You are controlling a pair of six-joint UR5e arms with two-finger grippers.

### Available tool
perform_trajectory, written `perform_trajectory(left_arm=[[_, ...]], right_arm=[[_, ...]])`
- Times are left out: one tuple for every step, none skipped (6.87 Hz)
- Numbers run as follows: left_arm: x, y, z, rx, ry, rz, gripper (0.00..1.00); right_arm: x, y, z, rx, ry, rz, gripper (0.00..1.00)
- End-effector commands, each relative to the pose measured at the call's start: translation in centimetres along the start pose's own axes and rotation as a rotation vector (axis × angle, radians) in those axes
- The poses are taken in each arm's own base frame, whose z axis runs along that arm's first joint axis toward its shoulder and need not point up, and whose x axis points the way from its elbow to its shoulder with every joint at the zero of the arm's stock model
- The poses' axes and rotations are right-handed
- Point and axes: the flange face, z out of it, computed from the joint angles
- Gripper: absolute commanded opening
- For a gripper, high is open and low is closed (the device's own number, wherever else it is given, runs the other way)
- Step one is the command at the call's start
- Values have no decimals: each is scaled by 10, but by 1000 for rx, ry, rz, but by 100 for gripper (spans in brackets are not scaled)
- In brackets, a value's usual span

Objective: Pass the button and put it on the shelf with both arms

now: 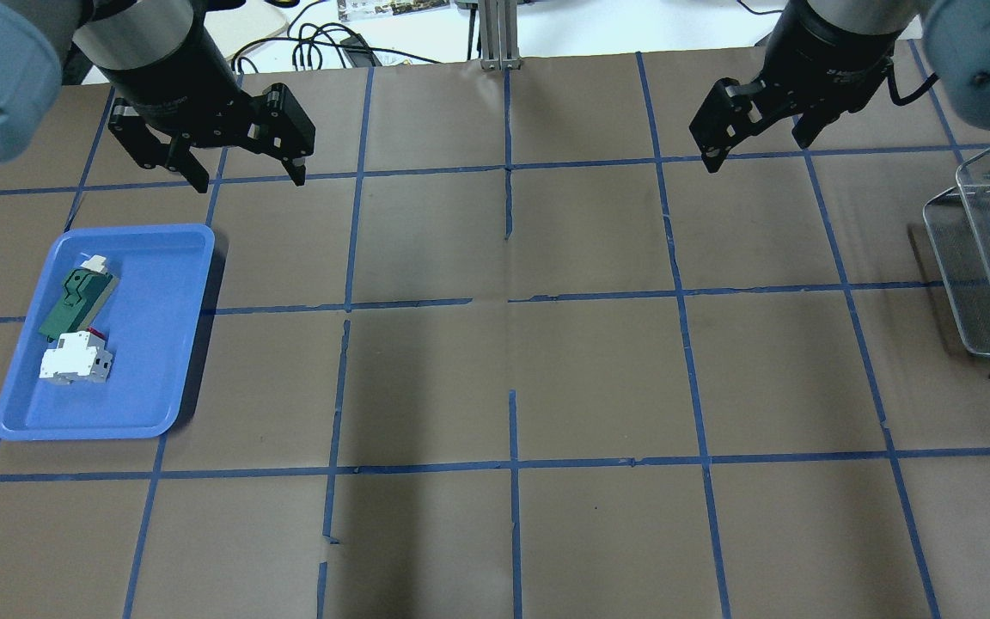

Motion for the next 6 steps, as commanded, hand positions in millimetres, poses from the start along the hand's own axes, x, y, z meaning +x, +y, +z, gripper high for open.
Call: perform_trajectory(left_arm=[[-1, -3, -1, 3, -3, 2, 100], [-1, -2, -2, 4, -2, 2, 100], [-1, -2, -3, 6, -2, 2, 100], [-1, -2, -3, 6, 0, 4, 100], [-1, -2, -3, 6, 0, 4, 100], [-1, -2, -3, 6, 0, 4, 100]], right_arm=[[32, -3, 1, -30, 8, 286, 100], [34, 2, 0, -40, 40, 282, 100], [27, 2, -3, -35, 34, 266, 100], [26, 2, -3, -35, 35, 251, 100], [26, 3, -3, -37, 39, 211, 100], [27, 3, -3, -37, 41, 208, 100]])
